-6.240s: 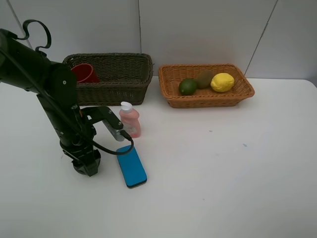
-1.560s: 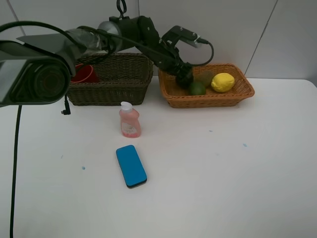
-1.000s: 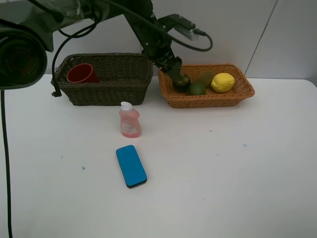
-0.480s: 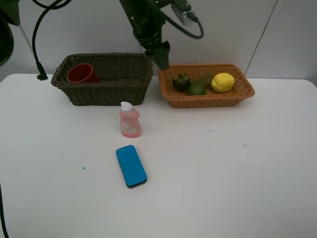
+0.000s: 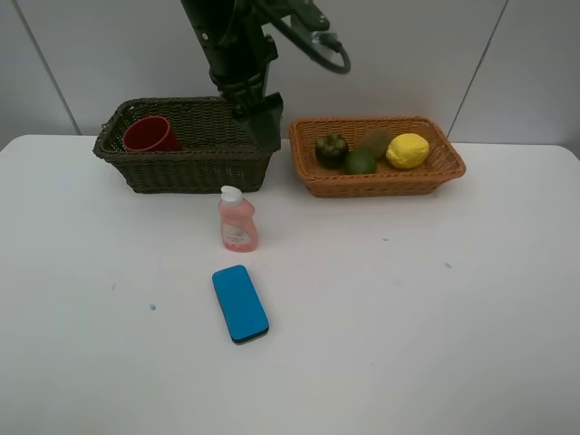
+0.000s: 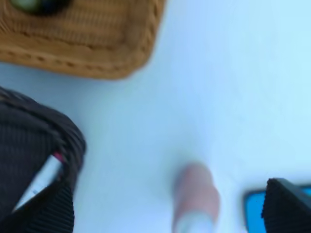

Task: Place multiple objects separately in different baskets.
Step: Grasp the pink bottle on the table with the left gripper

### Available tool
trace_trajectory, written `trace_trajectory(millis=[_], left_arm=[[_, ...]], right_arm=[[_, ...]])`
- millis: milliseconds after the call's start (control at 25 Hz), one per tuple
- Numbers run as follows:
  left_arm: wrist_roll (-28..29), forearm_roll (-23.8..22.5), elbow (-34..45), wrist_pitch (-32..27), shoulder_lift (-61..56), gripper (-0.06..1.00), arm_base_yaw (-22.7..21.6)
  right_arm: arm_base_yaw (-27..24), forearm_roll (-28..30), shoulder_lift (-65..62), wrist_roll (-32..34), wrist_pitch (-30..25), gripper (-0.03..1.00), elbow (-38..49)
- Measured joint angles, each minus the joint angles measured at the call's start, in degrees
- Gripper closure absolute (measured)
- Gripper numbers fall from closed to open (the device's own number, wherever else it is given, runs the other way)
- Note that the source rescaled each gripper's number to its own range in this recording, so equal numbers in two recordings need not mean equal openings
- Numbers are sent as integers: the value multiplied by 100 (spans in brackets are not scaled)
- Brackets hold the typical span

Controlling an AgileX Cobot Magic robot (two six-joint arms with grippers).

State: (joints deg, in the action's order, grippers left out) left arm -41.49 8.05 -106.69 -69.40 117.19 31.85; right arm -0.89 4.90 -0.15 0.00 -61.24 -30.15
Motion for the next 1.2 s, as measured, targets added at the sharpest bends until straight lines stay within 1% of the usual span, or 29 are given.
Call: trace_trajectory(millis=[160, 280, 400, 640, 840, 1200], left_arm=[[-433, -151, 676, -27, -334, -5, 0], [-645, -224, 943, -26, -400, -5, 0], [-769, -411, 1093, -28, -400, -5, 12], [-1044, -599, 1136, -28, -364, -5, 18], [-1241, -752, 1136, -28, -169, -5, 136], [-1508, -746, 1136, -28, 138, -5, 218]], right_arm=[[0, 0, 0, 0, 0, 10, 0], [0, 0, 0, 0, 0, 10, 0], [0, 0, 0, 0, 0, 10, 0], [0, 0, 0, 0, 0, 10, 0], [0, 0, 0, 0, 0, 10, 0], [0, 0, 0, 0, 0, 10, 0]])
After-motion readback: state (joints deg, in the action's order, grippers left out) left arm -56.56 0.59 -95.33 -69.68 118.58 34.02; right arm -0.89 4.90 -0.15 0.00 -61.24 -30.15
